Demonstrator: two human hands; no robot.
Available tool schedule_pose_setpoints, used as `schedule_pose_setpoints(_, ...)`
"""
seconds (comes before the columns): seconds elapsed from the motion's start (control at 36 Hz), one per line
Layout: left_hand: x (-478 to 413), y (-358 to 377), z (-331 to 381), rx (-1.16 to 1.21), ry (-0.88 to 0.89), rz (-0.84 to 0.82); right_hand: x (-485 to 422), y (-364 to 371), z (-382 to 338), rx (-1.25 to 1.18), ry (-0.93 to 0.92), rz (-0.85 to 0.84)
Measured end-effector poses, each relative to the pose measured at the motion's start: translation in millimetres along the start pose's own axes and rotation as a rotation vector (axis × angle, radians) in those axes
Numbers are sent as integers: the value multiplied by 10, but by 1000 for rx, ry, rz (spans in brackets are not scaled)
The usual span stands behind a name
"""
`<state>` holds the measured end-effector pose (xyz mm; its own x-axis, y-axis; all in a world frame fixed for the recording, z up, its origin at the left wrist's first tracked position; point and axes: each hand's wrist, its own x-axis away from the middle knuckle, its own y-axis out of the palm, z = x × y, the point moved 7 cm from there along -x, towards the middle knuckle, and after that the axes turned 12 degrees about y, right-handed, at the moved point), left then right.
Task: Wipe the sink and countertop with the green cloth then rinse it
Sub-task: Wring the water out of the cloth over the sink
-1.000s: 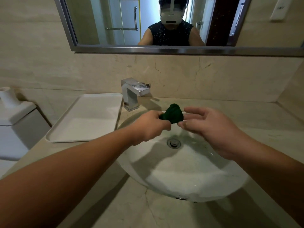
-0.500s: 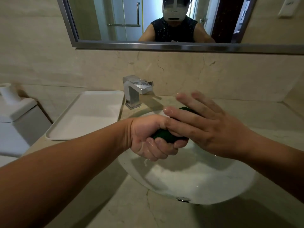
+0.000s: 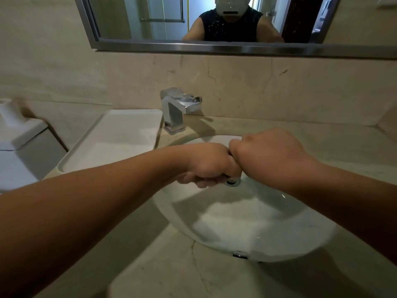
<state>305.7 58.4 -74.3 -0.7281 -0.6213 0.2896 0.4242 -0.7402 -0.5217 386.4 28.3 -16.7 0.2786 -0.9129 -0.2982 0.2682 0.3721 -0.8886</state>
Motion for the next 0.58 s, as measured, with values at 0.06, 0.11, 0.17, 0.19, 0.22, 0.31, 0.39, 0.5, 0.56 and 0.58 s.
schedule_pose_setpoints(0.06, -41, -84, 34, -174, -6, 137, -39, 101, 40, 55, 98, -142)
schedule_pose_setpoints(0.11, -71, -88, 61, -337, -15, 185, -50, 167, 70, 25, 172, -249)
schedule_pose_setpoints(0.17, -93, -51, 111, -502, 26, 195, -25, 289, 99, -43, 228, -303)
schedule_pose_setpoints(0.19, -100, -19, 133, -568, 47, 190, -16, 389, 109, -73, 249, -326)
schedule_pose_setpoints(0.22, -111, 15, 144, -628, 64, 180, 1, 484, 117, -113, 272, -343)
schedule_pose_setpoints(0.31, -143, 124, 133, -812, 70, 141, 65, 667, 120, -221, 303, -398)
schedule_pose_setpoints(0.39, -155, 181, 119, -921, 70, 145, 164, 664, 104, -253, 302, -460)
schedule_pose_setpoints(0.5, -172, 194, 129, -1015, 107, 189, 220, 688, 88, -341, 334, -503)
schedule_pose_setpoints(0.56, -167, 179, 145, -1051, 130, 216, 219, 714, 79, -386, 351, -523)
schedule_pose_setpoints(0.58, -157, 168, 153, -1069, 140, 231, 221, 709, 77, -408, 359, -528)
